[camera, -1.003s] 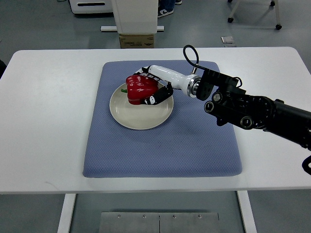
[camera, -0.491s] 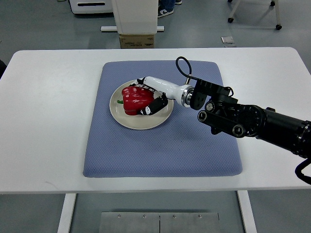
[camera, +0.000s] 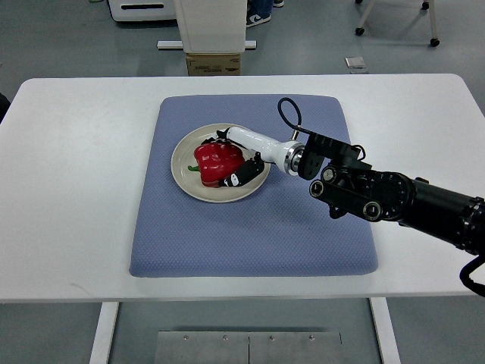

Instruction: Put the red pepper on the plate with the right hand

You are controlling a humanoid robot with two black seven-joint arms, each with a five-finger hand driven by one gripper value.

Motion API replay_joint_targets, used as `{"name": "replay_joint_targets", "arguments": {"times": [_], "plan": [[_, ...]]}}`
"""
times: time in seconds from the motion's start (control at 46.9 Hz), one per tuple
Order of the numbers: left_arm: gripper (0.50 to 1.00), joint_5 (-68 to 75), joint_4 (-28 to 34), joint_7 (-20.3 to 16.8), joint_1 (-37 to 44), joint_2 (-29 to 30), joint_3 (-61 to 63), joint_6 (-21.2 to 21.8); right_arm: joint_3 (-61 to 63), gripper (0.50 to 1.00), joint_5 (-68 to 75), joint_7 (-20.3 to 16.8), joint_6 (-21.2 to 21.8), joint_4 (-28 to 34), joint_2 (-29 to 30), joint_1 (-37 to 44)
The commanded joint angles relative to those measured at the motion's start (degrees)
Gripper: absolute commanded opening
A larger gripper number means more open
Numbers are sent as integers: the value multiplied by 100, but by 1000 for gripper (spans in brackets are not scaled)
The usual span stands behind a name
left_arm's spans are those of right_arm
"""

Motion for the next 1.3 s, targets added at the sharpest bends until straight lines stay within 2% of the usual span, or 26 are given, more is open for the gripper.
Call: {"name": "replay_joint_targets", "arguments": {"times": [0.0,0.299,0.64,0.811,1.024,1.28], "plan": [[1000,0,0,0,0,0,0,0,-1,995,28,-1,3,0,0,8],[1000,0,0,0,0,0,0,0,490,989,133,-1,-6,-18,0,16],[1000,0,0,0,0,0,0,0,1000,983,932,-27,3,8,-1019,-36],[1000,0,0,0,0,0,0,0,1782,981,1205,-123,3,0,-1301,-387],[1000,0,0,0,0,0,0,0,3399,966,1293,-519,-32,-9,-1310,-1204],[1000,9,0,0,0,0,0,0,4384,968,1293,-668,-393,-27,-1257,-1636]]}}
